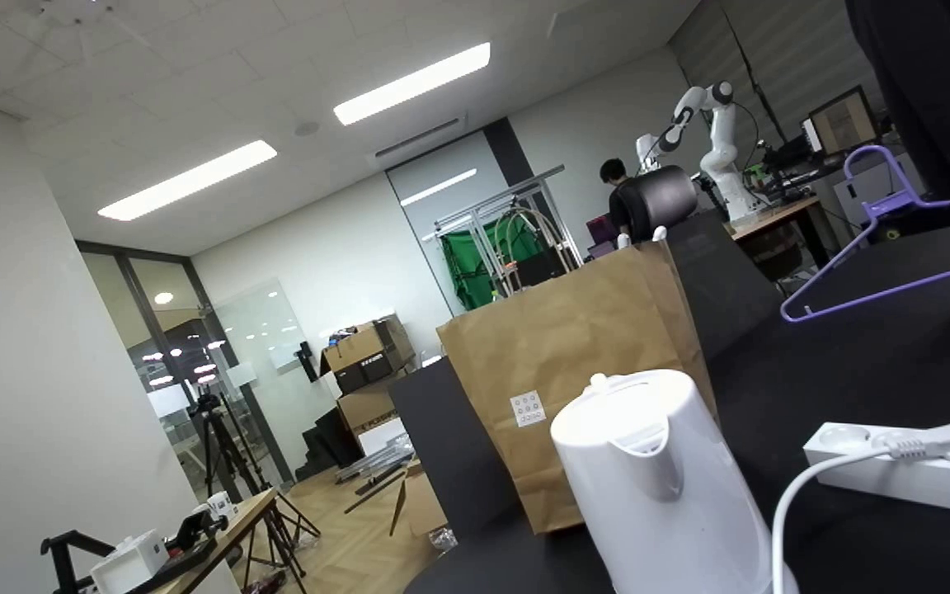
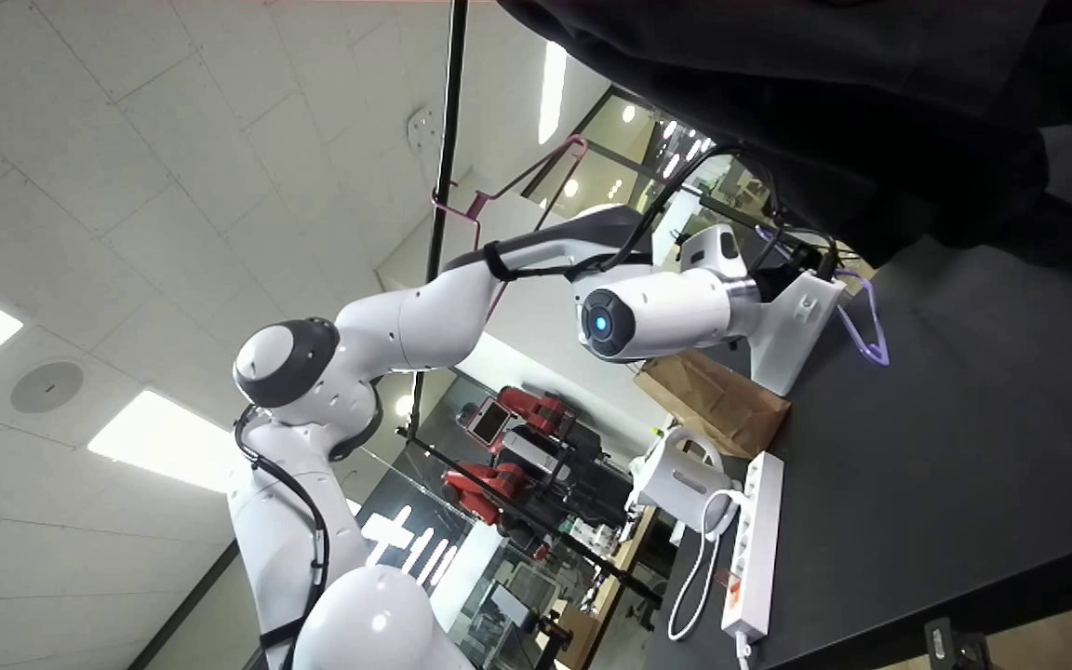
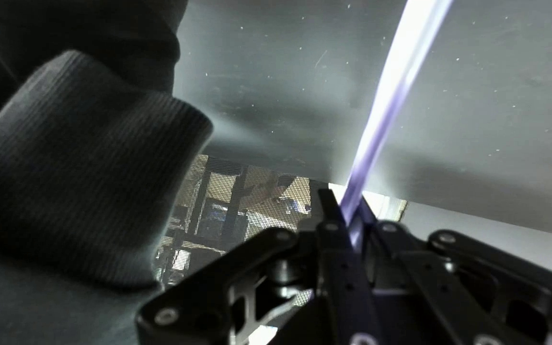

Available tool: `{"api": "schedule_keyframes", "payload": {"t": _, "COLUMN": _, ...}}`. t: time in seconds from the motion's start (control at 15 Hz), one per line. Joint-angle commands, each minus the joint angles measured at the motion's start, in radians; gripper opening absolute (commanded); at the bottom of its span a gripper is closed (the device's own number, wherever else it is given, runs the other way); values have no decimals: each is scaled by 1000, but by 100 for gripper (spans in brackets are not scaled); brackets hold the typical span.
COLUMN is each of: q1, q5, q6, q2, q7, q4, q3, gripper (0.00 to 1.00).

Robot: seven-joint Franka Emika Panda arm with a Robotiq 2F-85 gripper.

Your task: Hang the pink hang wire on the hang, then take the blue hang wire on the hang and put it on the table

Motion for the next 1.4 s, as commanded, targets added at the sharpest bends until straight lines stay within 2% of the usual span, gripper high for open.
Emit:
{"api": "schedule_keyframes", "payload": {"t": 0.0, "q1": 95, "q5": 77, "q6": -74, "q2": 61, "q7": 0, "q4": 0, "q3": -96, "gripper": 2}}
{"api": "schedule_keyframes", "payload": {"t": 0.53, "q1": 273, "q5": 262, "q6": -230, "q2": 228, "q7": 0, "q4": -36, "q3": -223, "gripper": 2}}
{"api": "schedule_keyframes", "payload": {"t": 0.8, "q1": 345, "q5": 360, "q6": -300, "q2": 308, "q7": 0, "q4": -61, "q3": -263, "gripper": 2}}
{"api": "schedule_keyframes", "payload": {"t": 1.33, "q1": 336, "q5": 339, "q6": -306, "q2": 317, "q7": 1, "q4": -66, "q3": -283, "gripper": 2}}
